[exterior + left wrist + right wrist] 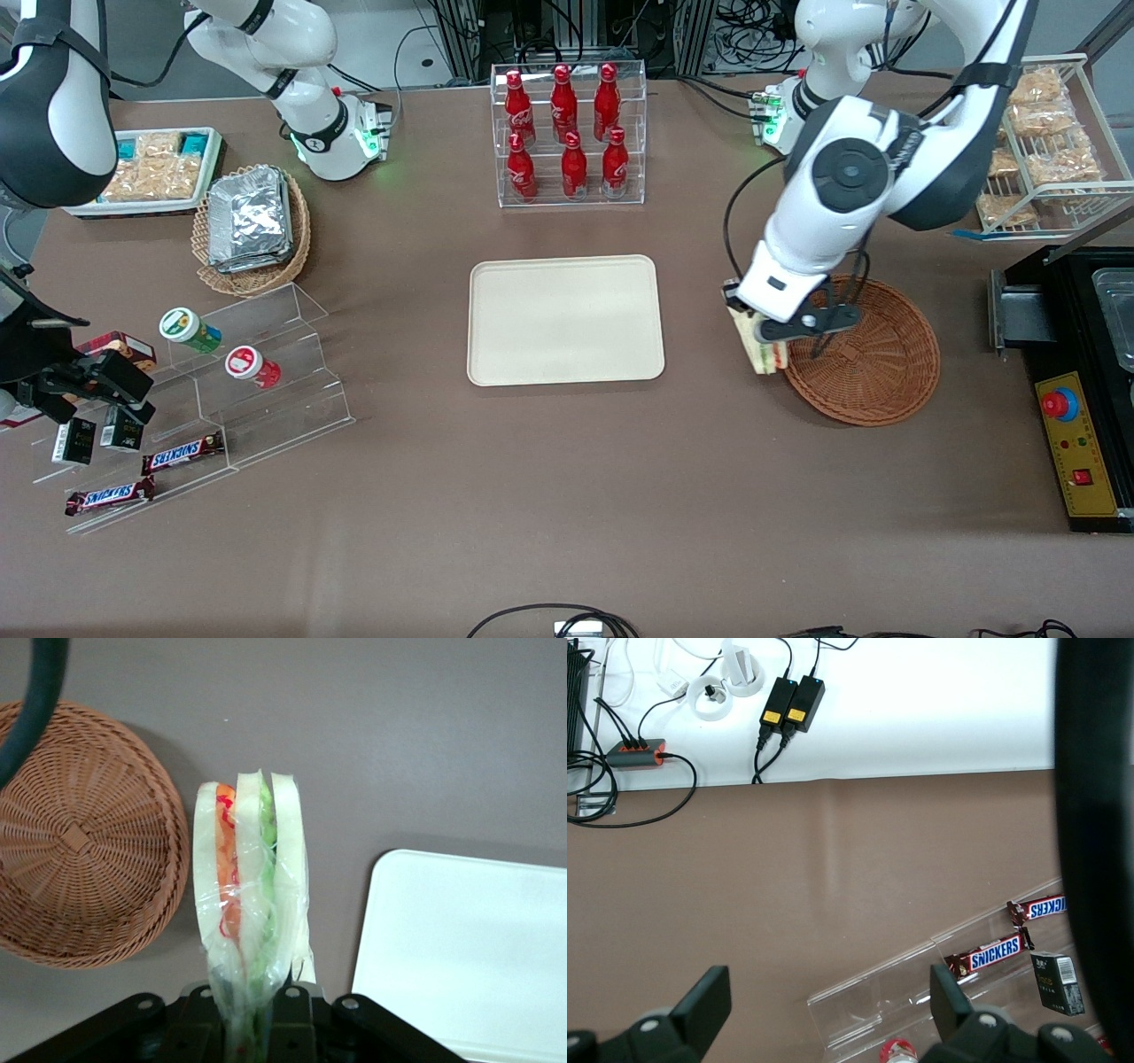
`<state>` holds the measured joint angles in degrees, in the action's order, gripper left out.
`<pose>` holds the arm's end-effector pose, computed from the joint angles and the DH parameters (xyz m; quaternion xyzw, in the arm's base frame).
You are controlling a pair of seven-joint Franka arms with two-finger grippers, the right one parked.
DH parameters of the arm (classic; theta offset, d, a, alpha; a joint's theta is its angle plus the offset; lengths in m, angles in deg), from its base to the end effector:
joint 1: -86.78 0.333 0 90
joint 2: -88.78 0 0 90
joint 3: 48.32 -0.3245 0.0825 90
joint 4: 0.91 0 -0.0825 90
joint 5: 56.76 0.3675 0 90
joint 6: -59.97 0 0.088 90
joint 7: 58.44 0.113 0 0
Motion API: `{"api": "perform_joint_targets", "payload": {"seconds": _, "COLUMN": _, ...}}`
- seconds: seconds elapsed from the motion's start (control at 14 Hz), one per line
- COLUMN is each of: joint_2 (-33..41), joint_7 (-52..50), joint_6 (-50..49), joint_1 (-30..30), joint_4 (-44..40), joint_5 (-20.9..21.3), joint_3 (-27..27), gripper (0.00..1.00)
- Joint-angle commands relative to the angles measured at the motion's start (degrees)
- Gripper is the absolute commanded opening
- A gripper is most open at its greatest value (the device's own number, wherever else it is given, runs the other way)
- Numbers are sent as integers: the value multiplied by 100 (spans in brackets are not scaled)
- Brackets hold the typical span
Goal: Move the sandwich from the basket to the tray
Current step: 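Lift the sandwich and carry it with the left gripper over the tray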
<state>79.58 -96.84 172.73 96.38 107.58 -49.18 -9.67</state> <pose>0.5113 -0.2568 0.4413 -0.9981 -0.0563 0.0145 0.0220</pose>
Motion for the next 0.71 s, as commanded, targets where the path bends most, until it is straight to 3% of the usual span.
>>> {"api": "perform_joint_targets", "payload": {"seconds": 0.0, "joint_2": -485, "joint_7": 61, "joint_6": 254, "joint_1": -369, "joint_4": -214, "joint_5": 428, "joint_3": 90, "gripper": 0}}
{"api": "perform_joint_targets", "payload": {"seconds": 0.43, "joint_2": -1285, "joint_7": -447, "joint_6": 625, "joint_1": -1415, "joint_4": -214, "joint_5": 1210, "joint_3": 90, "gripper": 0}}
{"api": "perform_joint_targets", "payload": {"seconds": 0.64, "joint_2": -1707, "joint_7": -843, "joint_6": 923, "joint_1": -1706, "joint_4": -214, "joint_5": 1290, "joint_3": 81, "gripper": 0}}
